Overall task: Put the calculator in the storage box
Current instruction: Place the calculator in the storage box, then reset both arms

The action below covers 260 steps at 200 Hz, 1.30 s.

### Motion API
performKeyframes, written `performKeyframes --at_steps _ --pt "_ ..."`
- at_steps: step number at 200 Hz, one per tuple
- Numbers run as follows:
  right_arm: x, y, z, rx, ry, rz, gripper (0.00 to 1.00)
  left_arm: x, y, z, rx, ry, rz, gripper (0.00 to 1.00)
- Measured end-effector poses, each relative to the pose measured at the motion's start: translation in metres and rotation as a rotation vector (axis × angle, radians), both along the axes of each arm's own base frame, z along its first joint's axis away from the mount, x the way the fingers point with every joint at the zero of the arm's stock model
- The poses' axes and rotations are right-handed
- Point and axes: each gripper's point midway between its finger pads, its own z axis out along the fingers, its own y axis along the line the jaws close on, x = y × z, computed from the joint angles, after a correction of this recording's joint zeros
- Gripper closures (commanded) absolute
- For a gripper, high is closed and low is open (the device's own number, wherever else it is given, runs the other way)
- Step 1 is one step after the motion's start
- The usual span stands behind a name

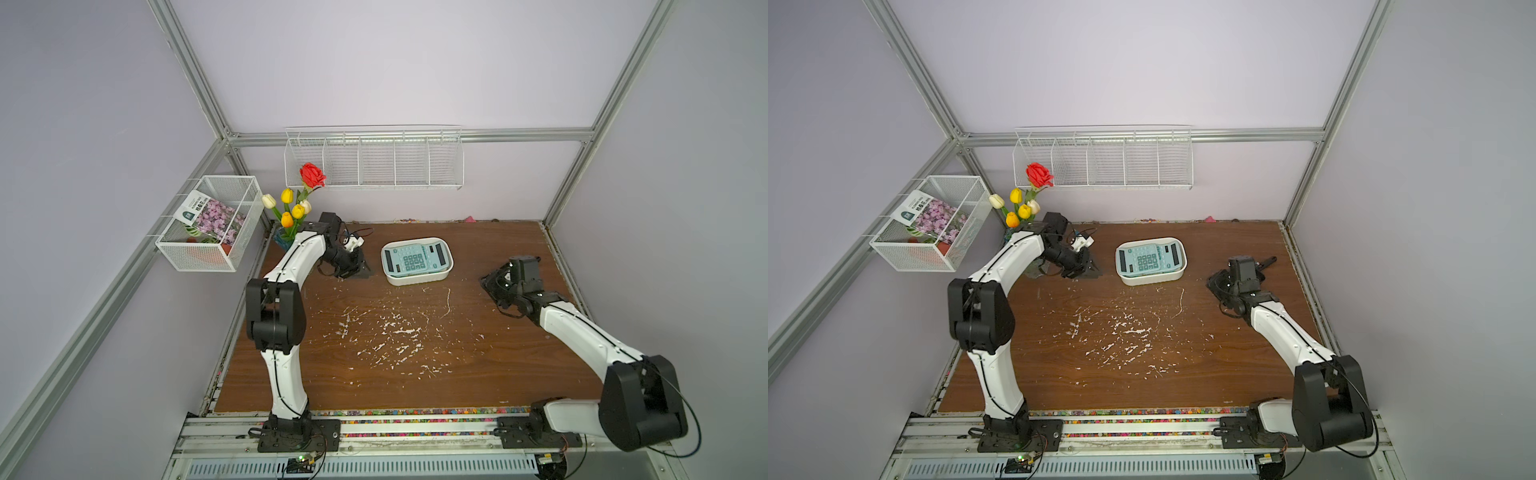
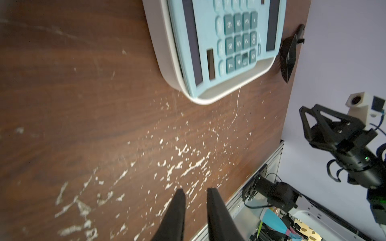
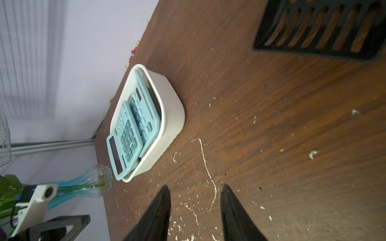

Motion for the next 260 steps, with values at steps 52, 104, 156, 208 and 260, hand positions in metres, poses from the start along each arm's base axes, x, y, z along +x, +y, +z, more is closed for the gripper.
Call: performKeyframes --at_steps 52,104,156,208,260 --pt "-0.008 -0.027 0.059 -0.405 -0.221 0.116 0.46 -0.048 0.057 0.074 0.166 -0.497 0.166 0.00" --pt "-0.019 -0.067 0.039 -0.856 -0.312 0.188 0.19 -0.057 0.114 0.090 0.272 -1.069 0.446 0.00" --pt "-0.042 -0.107 -0.008 -0.991 -0.324 0.099 0.05 -0.055 0.152 0.017 0.440 -1.142 0.589 0.00" --pt "-0.022 -0.112 -0.053 -1.015 -0.348 0.085 0.01 -0.048 0.179 0.001 0.531 -1.212 0.744 0.00" --pt "0.008 -0.101 -0.077 -1.002 -0.366 0.141 0.01 -0.031 0.191 -0.031 0.639 -1.194 0.731 0.00"
